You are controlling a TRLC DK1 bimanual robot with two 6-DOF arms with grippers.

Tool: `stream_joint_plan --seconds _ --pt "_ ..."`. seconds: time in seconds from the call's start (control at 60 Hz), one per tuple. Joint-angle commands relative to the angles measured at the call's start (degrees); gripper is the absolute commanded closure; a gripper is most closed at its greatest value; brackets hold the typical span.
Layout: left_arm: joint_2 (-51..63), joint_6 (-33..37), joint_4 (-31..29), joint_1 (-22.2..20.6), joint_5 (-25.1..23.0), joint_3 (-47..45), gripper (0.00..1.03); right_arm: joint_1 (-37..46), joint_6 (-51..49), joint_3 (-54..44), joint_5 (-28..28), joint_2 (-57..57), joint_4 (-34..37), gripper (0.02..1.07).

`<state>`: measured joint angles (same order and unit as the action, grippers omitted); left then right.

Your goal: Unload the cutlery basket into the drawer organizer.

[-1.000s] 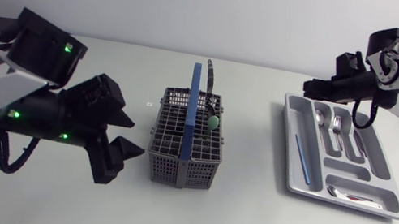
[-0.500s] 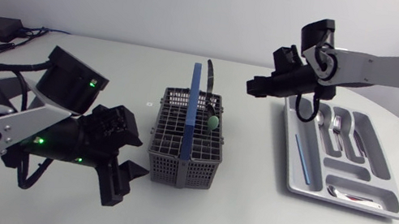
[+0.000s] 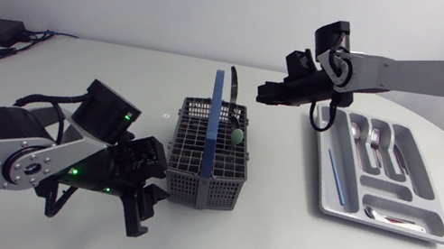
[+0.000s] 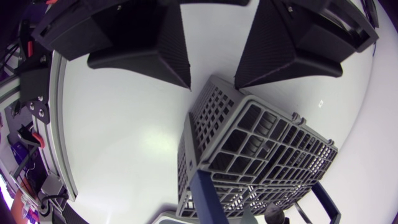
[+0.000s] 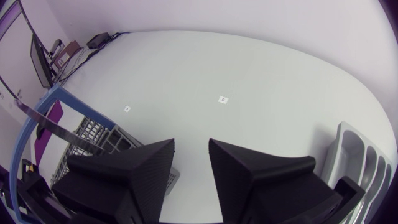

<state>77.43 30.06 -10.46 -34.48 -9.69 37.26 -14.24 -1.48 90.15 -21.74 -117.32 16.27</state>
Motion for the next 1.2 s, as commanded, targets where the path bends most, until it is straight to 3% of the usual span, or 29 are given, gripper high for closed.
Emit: stream_joint_plan --seconds 0.0,0.05,0.233,0.633,1.183 --pt "1.67 0.87 1.67 -0.50 0.55 -1.22 0.74 -0.97 2.00 2.22 -1.11 -2.74 0.95 0.72" --pt "1.85 0.70 2.90 -0.41 0.64 -1.22 0.83 -1.32 2.18 3.10 -1.64 -3.62 1.31 0.78" --pt "3.34 0.52 4.92 -0.76 0.82 -1.13 0.84 -1.49 3.23 6.62 -3.22 -6.70 2.89 1.00" --pt "3.52 -0.80 6.42 -0.68 2.05 -0.60 0.84 -1.76 4.02 10.05 -10.87 -8.28 7.90 1.01" --pt "2.20 -0.36 6.50 6.44 2.40 -0.52 0.84 -2.20 0.07 1.78 -14.91 -2.13 12.47 1.01"
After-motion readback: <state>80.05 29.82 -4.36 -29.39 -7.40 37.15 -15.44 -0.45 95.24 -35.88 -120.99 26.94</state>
